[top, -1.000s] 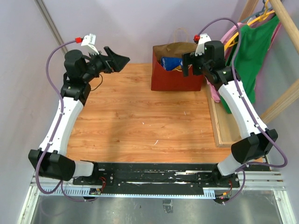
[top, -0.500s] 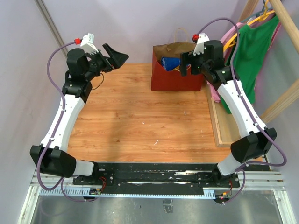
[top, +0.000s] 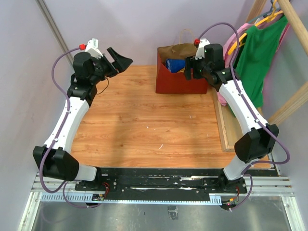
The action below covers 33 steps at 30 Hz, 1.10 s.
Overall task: Take the snacks out of the paper bag
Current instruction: Adjust the paper bag at the center of the board.
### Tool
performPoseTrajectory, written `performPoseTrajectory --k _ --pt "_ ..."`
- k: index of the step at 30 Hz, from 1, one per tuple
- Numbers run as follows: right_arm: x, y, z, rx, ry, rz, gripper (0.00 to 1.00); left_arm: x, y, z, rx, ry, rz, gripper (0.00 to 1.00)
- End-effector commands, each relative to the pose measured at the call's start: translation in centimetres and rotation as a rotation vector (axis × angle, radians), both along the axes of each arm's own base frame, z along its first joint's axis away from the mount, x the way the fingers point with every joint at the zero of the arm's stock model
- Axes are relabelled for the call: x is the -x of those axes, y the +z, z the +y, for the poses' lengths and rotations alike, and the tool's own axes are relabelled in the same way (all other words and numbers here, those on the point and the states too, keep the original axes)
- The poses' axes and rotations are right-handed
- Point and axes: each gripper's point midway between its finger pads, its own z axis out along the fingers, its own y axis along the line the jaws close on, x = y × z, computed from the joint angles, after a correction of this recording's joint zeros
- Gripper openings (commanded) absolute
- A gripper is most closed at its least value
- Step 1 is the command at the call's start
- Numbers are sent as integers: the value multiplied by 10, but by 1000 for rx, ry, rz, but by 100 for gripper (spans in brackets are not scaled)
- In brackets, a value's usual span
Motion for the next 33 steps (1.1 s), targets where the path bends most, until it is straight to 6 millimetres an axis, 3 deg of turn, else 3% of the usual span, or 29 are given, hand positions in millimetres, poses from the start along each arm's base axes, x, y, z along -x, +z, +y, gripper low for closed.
performPoseTrajectory --k 1,4,6,7,8,16,19,21,24,26,28,30,32,33 --pt "-10 4 0 -28 -26 -28 66 -2 20 13 -38 80 -92 100" --pt "-10 3 5 -53 -13 -23 43 -15 21 31 -58 191 -141 100" --pt "-9 4 8 -76 -5 -22 16 -28 7 48 -73 299 -125 100" --pt "-8 4 10 -87 0 -21 6 -34 -2 58 -83 360 -99 100" --pt "-6 4 11 -96 3 -22 1 -41 -10 71 -95 435 -78 100" --pt "17 14 15 -173 34 -50 1 -71 -18 93 -28 591 -198 100" --pt "28 17 15 -195 52 -53 1 -95 -53 125 19 760 -68 100" --pt "35 15 13 -216 61 -47 1 -113 -89 138 -35 808 62 87" --pt "46 14 9 -252 69 -39 1 -105 -142 159 -133 927 224 84" --pt "52 11 5 -260 70 -38 1 -85 -152 170 -80 1029 279 84" --pt "57 12 3 -263 74 -41 1 -84 -133 160 -93 1003 200 86" --pt "59 13 1 -259 75 -38 1 -98 -120 148 -131 936 200 87" --pt "61 14 0 -264 71 -35 1 -118 -103 111 -197 695 189 99" --pt "61 14 0 -270 66 -31 1 -122 -93 87 -242 531 165 99"
